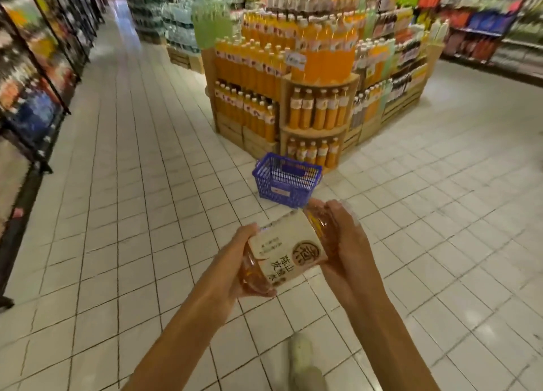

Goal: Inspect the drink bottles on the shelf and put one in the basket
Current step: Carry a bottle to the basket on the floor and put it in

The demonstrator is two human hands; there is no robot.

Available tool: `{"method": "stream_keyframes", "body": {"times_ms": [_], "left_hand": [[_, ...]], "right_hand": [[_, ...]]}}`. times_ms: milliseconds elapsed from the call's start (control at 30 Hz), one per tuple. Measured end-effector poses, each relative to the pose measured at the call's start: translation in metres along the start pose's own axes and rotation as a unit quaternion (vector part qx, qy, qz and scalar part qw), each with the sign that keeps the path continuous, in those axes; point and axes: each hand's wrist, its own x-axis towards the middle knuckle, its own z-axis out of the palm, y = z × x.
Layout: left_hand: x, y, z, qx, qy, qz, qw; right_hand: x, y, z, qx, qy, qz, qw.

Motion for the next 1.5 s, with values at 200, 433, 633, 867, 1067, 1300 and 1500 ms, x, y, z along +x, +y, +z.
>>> {"method": "stream_keyframes", "body": {"times_ms": [200,433,633,867,1067,1300,1500], "left_hand": [[0.189,0.06,0.029,-0.023,0.02,-0.042,0.999],[0.403,0.12,0.013,-0.035,0.042,-0.071,0.996],[0.603,0.148,0.013,0.0,0.003,-0.132,0.991],[0.84,0.154,0.041,0.08,-0.015,-0.249,0.965],[1.036,0.073,0.073,0.042,-0.001,-0.318,0.947],[1.209,-0.095,0.073,0.04,0.027,-0.381,0.923],[1.293,-0.239,0.052,0.108,0.062,-0.416,0.901]], "right_hand": [[0.208,-0.029,-0.008,-0.033,-0.012,0.019,0.999],[0.438,-0.024,0.004,-0.044,-0.032,0.076,0.996],[0.616,0.003,-0.032,-0.012,0.003,0.109,0.994],[0.795,0.005,-0.084,-0.113,0.101,0.163,0.975],[0.949,0.075,-0.163,-0.287,0.177,0.127,0.933],[1.085,0.222,-0.31,-0.482,0.142,0.125,0.856],[1.139,0.397,-0.459,-0.55,0.119,0.205,0.801]]}}
